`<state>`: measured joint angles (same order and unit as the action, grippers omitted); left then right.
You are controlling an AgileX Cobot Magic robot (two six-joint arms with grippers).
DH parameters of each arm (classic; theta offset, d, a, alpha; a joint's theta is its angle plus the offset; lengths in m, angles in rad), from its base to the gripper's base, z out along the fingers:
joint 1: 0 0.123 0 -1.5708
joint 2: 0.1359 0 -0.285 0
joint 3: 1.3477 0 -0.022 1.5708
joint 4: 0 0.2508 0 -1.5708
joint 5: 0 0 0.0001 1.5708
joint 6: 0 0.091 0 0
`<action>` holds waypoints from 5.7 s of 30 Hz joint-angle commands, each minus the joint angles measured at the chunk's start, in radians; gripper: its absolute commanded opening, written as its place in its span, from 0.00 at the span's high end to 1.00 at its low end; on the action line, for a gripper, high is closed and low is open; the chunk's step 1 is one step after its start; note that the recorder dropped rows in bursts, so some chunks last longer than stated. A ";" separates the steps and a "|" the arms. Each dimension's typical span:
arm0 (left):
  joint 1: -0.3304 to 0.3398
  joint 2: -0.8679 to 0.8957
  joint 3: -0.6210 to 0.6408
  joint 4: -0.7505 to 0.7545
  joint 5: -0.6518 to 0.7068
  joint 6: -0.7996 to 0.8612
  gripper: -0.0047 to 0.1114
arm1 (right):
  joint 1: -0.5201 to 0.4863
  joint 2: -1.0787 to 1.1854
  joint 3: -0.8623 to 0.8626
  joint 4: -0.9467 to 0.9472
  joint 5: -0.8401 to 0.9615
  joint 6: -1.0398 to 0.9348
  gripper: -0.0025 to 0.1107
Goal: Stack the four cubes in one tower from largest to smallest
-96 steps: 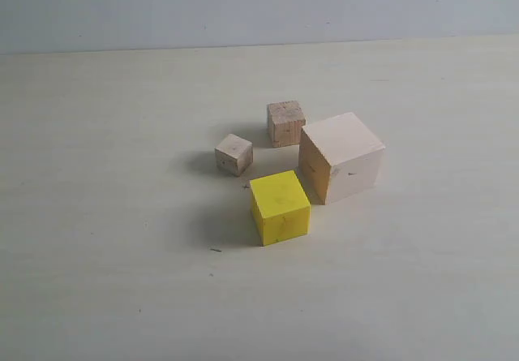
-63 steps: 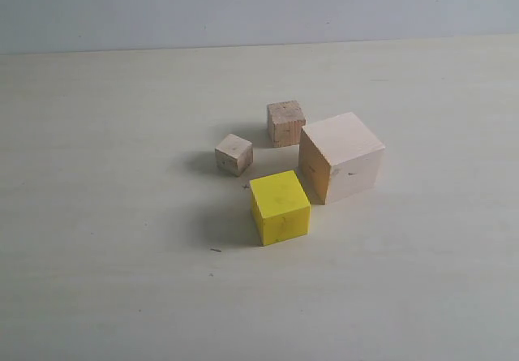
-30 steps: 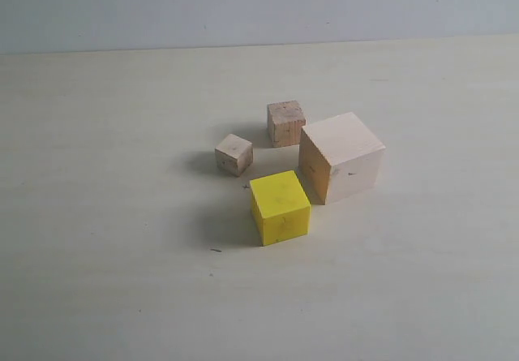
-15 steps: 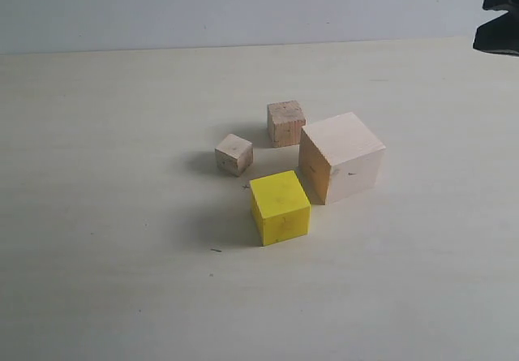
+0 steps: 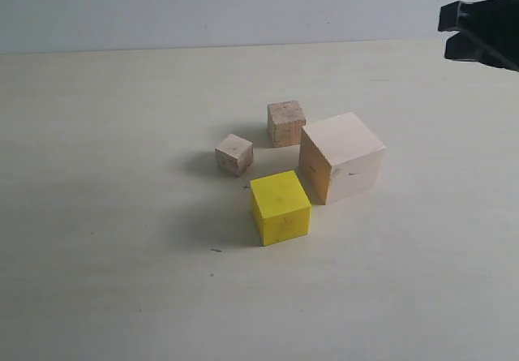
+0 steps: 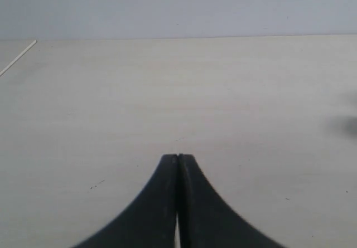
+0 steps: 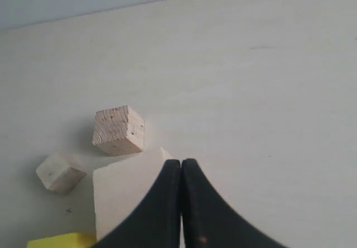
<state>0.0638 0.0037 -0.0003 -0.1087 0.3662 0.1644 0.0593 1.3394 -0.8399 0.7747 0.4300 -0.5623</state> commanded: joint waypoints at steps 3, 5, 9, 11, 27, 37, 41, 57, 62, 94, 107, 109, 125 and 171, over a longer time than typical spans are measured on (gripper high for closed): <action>-0.004 -0.004 0.000 0.000 -0.004 -0.007 0.96 | 0.017 0.082 -0.027 -0.072 0.020 -0.014 0.98; -0.004 -0.004 0.000 0.000 -0.004 -0.007 0.96 | 0.017 0.092 -0.027 -0.072 0.020 -0.014 0.98; -0.004 -0.004 0.000 0.000 -0.004 -0.007 0.96 | 0.017 0.093 -0.028 -0.069 0.025 -0.014 0.98; -0.004 -0.004 0.000 0.000 -0.004 -0.007 0.96 | 0.017 0.093 -0.028 -0.069 0.032 -0.014 0.98; -0.004 -0.004 0.000 0.000 -0.342 0.000 0.96 | 0.017 0.093 -0.028 -0.075 0.029 -0.021 0.98; -0.004 -0.004 0.000 0.000 -0.543 0.000 0.96 | 0.017 0.118 -0.028 -0.151 0.009 -0.021 0.98; -0.004 -0.004 0.000 -0.007 -0.550 -0.122 0.96 | 0.017 0.184 -0.028 -0.145 -0.021 -0.017 0.98; -0.058 0.304 -0.159 -0.007 -0.325 -0.326 0.96 | 0.017 0.390 -0.150 -0.079 0.062 -0.017 0.98; -0.186 0.478 -0.300 -0.007 -0.211 -0.303 0.96 | 0.017 0.447 -0.182 -0.079 0.078 -0.017 0.98; -0.554 0.879 -0.467 -0.254 -0.136 -0.276 0.96 | 0.231 0.561 -0.245 -0.093 0.300 -0.061 0.98; -0.554 0.879 -0.467 -0.254 -0.098 -0.276 0.96 | 0.355 0.558 -0.246 -0.109 0.217 -0.007 0.98; -0.554 0.879 -0.467 -0.254 -0.090 -0.276 0.96 | 0.353 0.541 -0.246 -0.171 0.234 0.072 0.98; -0.554 0.879 -0.465 -0.265 0.000 -0.273 0.96 | 0.353 0.553 -0.465 -0.526 0.227 0.346 0.98; -0.554 0.879 -0.465 -0.269 0.077 -0.164 0.96 | 0.627 0.598 -0.493 -0.209 0.529 0.254 0.98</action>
<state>-0.4824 0.8823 -0.4600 -0.3697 0.4368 -0.0075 0.6844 1.9258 -1.3345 0.5569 0.9909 -0.2967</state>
